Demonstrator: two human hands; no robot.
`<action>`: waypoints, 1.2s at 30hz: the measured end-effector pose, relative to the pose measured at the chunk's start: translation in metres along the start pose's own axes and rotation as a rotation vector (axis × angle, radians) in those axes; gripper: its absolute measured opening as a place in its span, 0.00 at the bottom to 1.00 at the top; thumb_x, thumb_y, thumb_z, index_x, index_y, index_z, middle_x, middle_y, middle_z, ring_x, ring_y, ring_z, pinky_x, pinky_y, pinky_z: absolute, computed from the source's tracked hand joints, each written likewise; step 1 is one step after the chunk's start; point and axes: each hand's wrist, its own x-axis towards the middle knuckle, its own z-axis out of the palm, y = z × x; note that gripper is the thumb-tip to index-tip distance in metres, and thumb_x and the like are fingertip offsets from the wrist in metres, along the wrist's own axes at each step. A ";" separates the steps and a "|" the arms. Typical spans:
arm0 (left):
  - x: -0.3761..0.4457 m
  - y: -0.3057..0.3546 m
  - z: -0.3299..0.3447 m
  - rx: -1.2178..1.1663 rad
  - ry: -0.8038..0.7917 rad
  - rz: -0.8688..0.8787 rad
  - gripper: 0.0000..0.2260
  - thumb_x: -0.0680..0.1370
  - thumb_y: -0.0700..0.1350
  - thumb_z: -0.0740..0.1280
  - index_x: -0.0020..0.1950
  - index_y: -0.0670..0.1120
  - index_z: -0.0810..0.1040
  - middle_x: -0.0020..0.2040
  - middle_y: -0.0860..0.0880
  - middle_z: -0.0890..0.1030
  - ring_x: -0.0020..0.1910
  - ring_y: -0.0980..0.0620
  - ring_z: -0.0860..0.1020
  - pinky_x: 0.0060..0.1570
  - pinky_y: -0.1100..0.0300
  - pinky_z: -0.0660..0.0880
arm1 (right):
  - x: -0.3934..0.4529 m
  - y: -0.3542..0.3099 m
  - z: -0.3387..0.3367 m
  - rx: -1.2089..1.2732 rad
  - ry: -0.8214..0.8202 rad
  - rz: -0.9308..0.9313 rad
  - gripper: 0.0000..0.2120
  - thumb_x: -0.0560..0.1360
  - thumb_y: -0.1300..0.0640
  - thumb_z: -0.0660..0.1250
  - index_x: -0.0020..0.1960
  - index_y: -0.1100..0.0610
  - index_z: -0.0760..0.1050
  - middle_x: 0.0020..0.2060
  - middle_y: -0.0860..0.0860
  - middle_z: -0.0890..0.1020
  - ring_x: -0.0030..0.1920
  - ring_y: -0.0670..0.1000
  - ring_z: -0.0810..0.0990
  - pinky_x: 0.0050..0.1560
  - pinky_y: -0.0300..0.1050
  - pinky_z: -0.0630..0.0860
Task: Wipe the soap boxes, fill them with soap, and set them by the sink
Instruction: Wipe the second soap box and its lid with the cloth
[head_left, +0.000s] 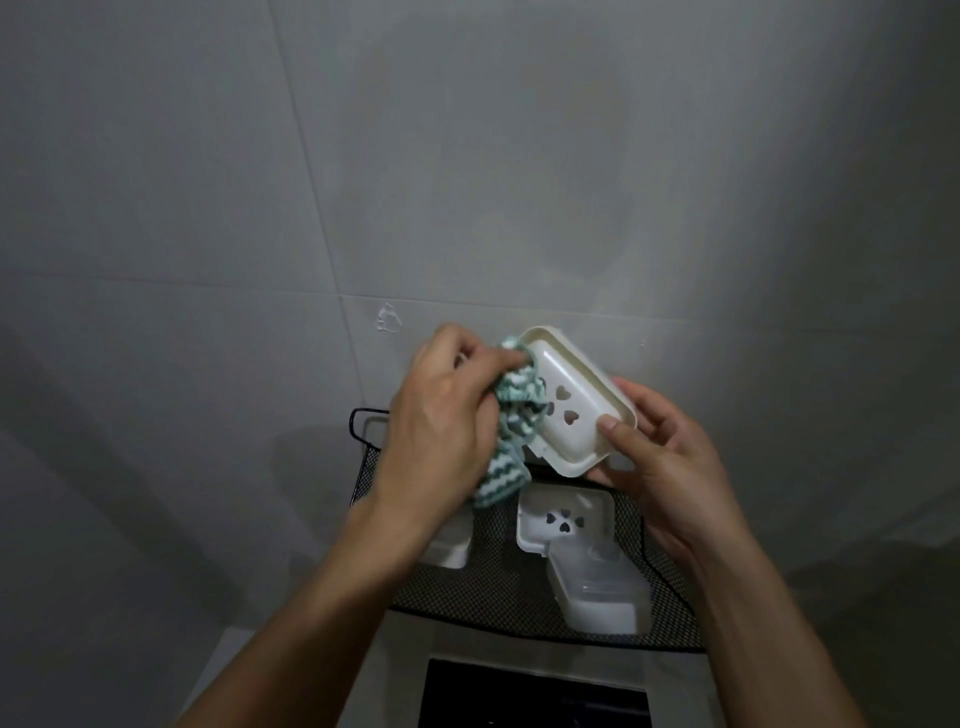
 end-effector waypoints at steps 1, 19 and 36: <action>0.004 0.001 -0.001 0.015 0.036 0.004 0.14 0.76 0.34 0.64 0.59 0.43 0.82 0.50 0.46 0.77 0.49 0.51 0.75 0.45 0.67 0.68 | -0.001 0.001 0.002 0.010 -0.015 0.001 0.18 0.78 0.69 0.66 0.64 0.55 0.78 0.53 0.54 0.86 0.48 0.52 0.86 0.38 0.46 0.82; -0.040 -0.014 0.049 -0.089 -0.385 0.046 0.11 0.77 0.37 0.67 0.55 0.50 0.83 0.53 0.55 0.81 0.54 0.56 0.74 0.54 0.67 0.68 | -0.003 -0.003 -0.023 -0.176 0.023 -0.234 0.23 0.75 0.70 0.68 0.64 0.49 0.78 0.56 0.47 0.85 0.55 0.50 0.84 0.46 0.43 0.83; -0.042 -0.060 0.059 -0.290 -0.553 -0.354 0.09 0.80 0.46 0.67 0.58 0.54 0.82 0.53 0.59 0.83 0.51 0.63 0.79 0.53 0.63 0.75 | -0.006 0.005 -0.027 -0.227 -0.208 -0.330 0.26 0.68 0.70 0.70 0.62 0.48 0.80 0.60 0.50 0.83 0.60 0.50 0.81 0.56 0.37 0.77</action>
